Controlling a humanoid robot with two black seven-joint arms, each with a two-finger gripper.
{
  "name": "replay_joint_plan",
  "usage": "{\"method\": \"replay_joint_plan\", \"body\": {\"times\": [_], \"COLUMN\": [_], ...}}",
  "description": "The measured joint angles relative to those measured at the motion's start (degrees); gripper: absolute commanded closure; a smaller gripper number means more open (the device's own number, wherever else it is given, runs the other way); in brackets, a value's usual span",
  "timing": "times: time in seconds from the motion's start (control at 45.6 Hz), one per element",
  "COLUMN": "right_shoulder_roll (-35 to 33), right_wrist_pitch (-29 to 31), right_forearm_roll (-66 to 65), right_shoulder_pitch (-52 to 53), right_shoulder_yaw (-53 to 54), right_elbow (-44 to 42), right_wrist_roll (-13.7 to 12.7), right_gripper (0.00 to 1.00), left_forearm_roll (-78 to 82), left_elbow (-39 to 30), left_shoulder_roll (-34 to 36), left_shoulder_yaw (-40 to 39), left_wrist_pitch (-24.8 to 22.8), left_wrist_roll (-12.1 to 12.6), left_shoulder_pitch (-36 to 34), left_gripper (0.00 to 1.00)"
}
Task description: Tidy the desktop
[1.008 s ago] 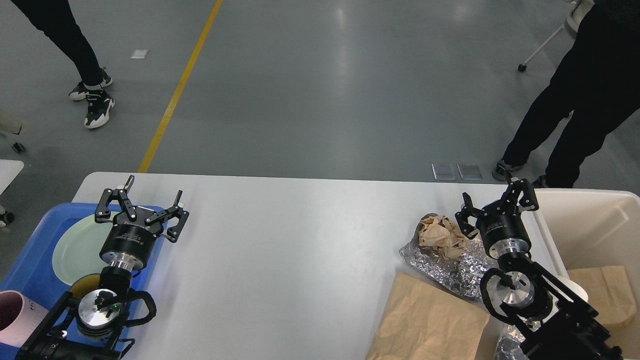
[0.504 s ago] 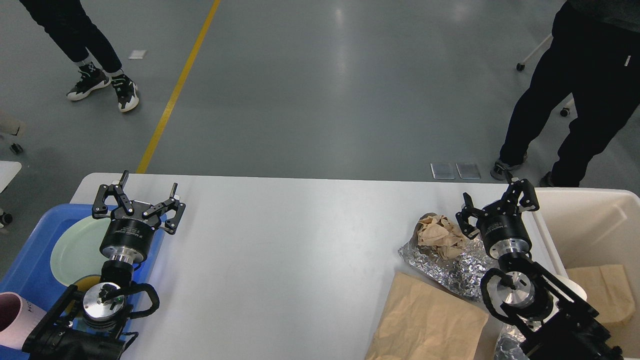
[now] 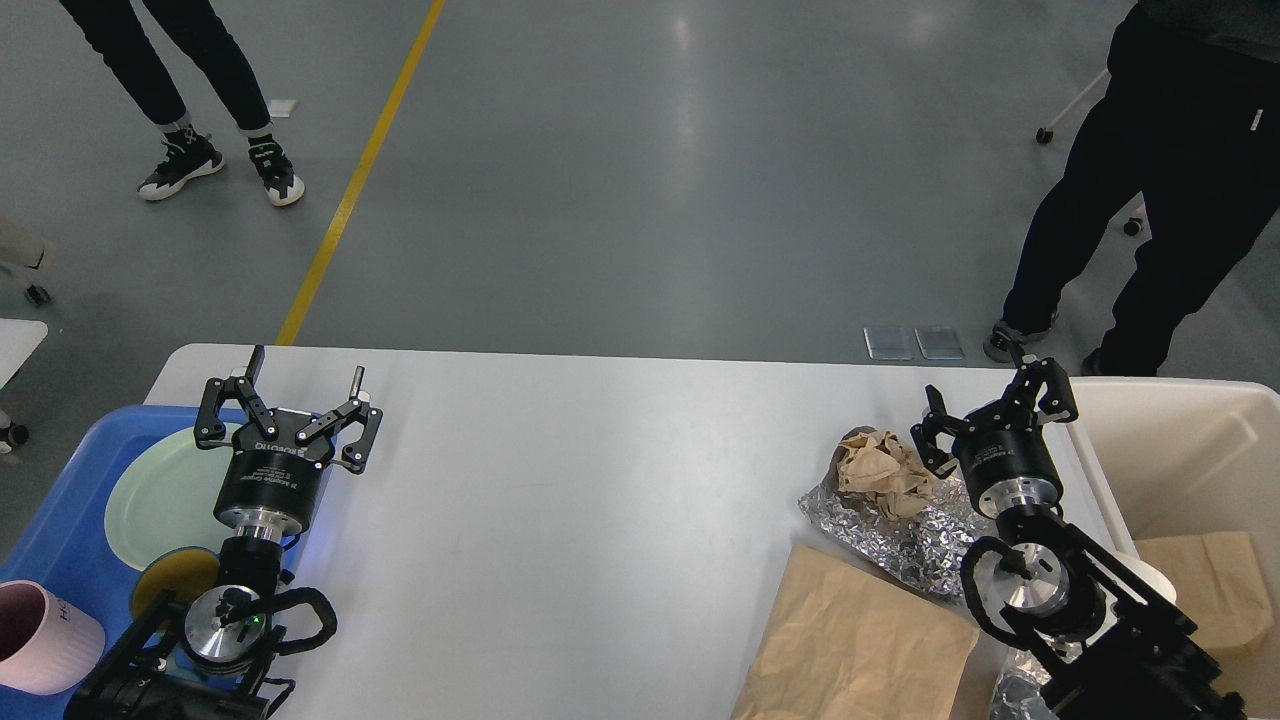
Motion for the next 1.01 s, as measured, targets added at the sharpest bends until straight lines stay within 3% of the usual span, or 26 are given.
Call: {"method": "replay_joint_plan", "body": {"times": [0.504,1.008], "right_shoulder_roll": [0.0,0.0], "right_wrist_pitch": [0.0,0.1], "right_forearm_roll": [0.0,0.0], "right_shoulder_pitch": [0.0,0.0], "right_shoulder_yaw": [0.0,0.0], "right_elbow": [-0.1,0.1], "right_wrist_roll": [0.0,0.0], "right_gripper": [0.00,0.00], "left_forearm_roll": [0.0,-0.2], "left_elbow": [6.0,6.2], "left_shoulder_roll": [3.6,3.0], "left_shoulder_yaw": [-0.2,0.1], "left_wrist_pitch": [-1.9,-4.3], "left_wrist_roll": [1.5,1.4], "left_shoulder_pitch": [-3.0,-2.5], "left_gripper": [0.03,0.03]}}
